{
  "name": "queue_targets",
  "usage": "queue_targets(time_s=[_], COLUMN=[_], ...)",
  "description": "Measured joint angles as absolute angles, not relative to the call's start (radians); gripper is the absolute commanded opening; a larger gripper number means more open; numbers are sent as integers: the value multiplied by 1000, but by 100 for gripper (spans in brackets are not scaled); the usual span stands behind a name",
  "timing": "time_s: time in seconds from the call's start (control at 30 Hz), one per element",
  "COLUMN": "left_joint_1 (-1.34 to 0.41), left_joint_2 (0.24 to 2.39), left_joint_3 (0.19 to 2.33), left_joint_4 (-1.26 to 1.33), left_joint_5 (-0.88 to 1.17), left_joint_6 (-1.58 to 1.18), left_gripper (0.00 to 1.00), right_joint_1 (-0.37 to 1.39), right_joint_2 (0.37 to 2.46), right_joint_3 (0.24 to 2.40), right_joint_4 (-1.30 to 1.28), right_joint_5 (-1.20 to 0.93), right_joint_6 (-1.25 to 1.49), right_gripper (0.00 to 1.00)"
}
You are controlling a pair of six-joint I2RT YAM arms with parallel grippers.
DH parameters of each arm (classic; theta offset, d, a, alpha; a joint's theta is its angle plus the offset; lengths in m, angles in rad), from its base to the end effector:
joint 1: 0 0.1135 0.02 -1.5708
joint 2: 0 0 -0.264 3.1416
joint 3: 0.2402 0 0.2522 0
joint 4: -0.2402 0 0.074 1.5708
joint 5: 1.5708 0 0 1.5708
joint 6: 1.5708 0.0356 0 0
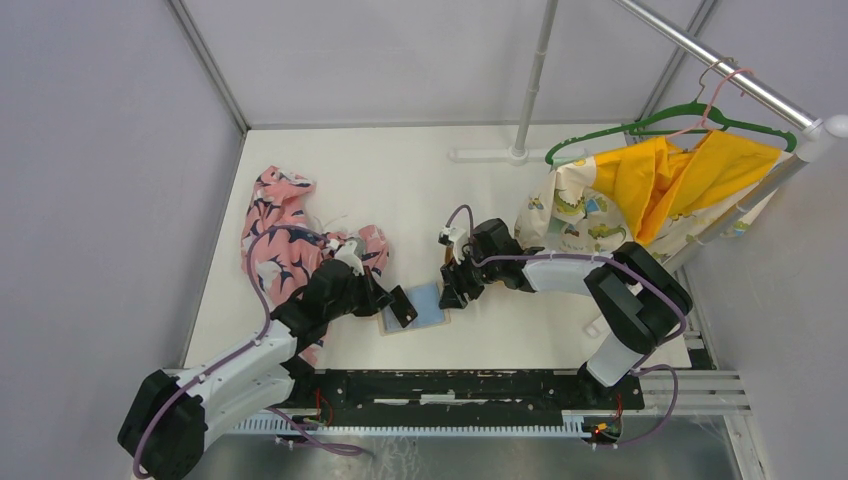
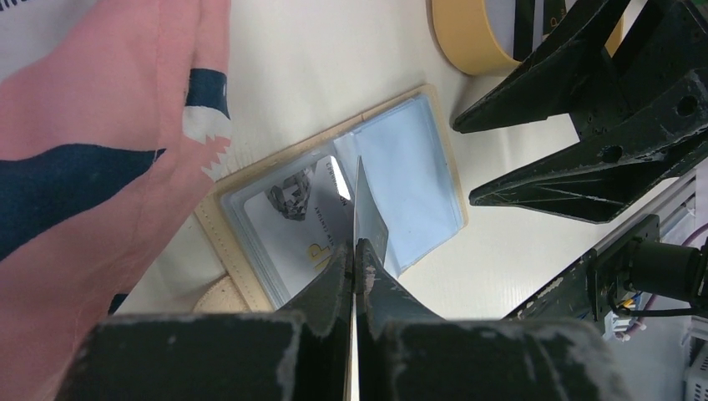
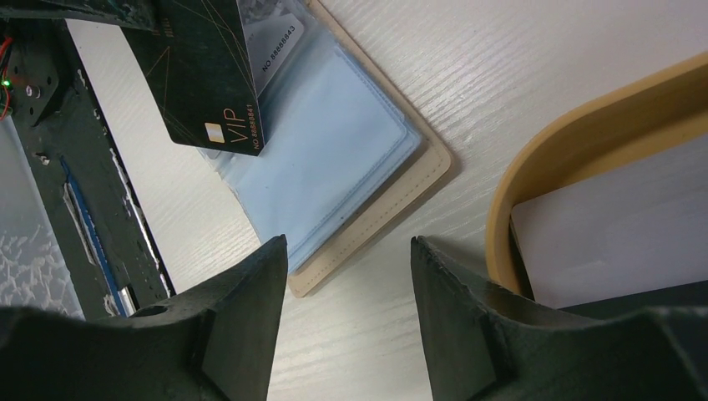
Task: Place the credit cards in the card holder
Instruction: Insert the credit card into the card holder.
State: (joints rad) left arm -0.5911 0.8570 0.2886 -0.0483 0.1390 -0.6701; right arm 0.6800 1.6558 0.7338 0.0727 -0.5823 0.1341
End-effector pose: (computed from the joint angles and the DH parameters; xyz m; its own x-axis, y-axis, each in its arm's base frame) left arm 0.1426 -0.1016 0.1686 -0.7774 -0.2190 -0.5896 0.2079 0.7953 -0.5695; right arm 0.2262 0.2081 0.1397 -0.6866 -0.4116 -0.5994 -0.7223 0.4804 0.4975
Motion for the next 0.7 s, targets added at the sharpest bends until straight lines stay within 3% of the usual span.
queue_targets(time_s=[0.7], left_joint_1=[-590], left_joint_2=[1031], left_joint_3=[316], left_joint_4=[-31], left_joint_5=[135], left_joint_6=[-672], left_gripper=[2], right_joint_1=[680], right_joint_2=[1665], right_joint_3=[749], right_joint_4=[67], right_joint_5=[-575], right_joint_6=[121], right_gripper=[63])
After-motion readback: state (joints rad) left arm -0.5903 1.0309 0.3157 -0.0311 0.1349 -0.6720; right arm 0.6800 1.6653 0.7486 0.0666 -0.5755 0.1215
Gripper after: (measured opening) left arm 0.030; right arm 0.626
